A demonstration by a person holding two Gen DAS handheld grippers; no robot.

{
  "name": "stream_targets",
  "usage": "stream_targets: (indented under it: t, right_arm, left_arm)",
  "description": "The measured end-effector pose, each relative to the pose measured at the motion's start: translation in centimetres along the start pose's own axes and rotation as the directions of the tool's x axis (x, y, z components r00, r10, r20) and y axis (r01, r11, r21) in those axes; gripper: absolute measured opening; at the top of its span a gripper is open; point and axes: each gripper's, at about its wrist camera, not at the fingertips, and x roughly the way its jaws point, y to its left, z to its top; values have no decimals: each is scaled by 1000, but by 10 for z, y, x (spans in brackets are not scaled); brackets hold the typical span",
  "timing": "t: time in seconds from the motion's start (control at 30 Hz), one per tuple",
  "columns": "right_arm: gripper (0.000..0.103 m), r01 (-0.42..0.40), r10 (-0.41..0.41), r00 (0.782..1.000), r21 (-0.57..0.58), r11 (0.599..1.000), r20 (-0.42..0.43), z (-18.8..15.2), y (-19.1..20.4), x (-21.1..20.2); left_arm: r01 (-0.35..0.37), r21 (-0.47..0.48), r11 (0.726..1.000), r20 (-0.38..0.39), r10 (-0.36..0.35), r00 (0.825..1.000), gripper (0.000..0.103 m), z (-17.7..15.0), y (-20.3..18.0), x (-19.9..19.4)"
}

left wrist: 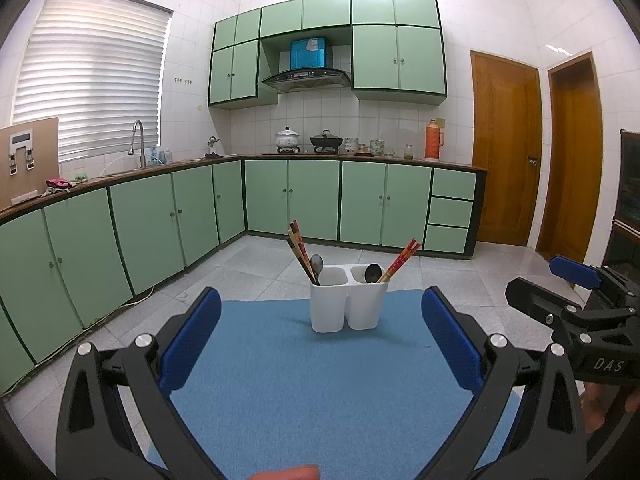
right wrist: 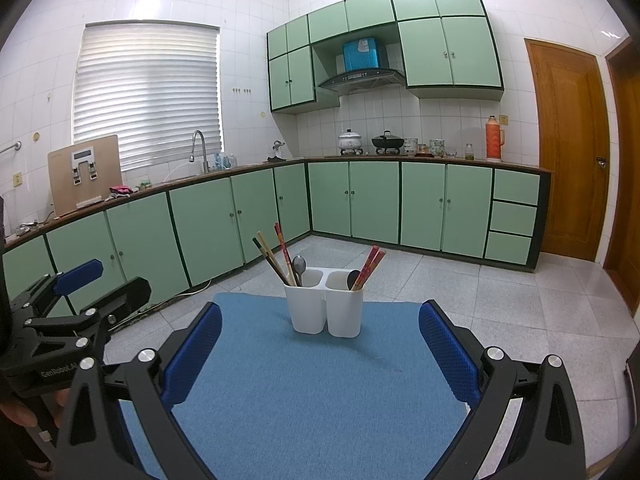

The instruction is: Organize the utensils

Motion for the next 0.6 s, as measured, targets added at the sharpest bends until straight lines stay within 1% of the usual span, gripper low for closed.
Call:
stream_targets:
  t: [0.6]
  right_arm:
    - [97, 1, -1, 1000, 0, 1000, -3, -2, 1, 1]
  left_arm:
    - [2, -8, 1000, -4, -2, 1000, 97, -2, 1, -1]
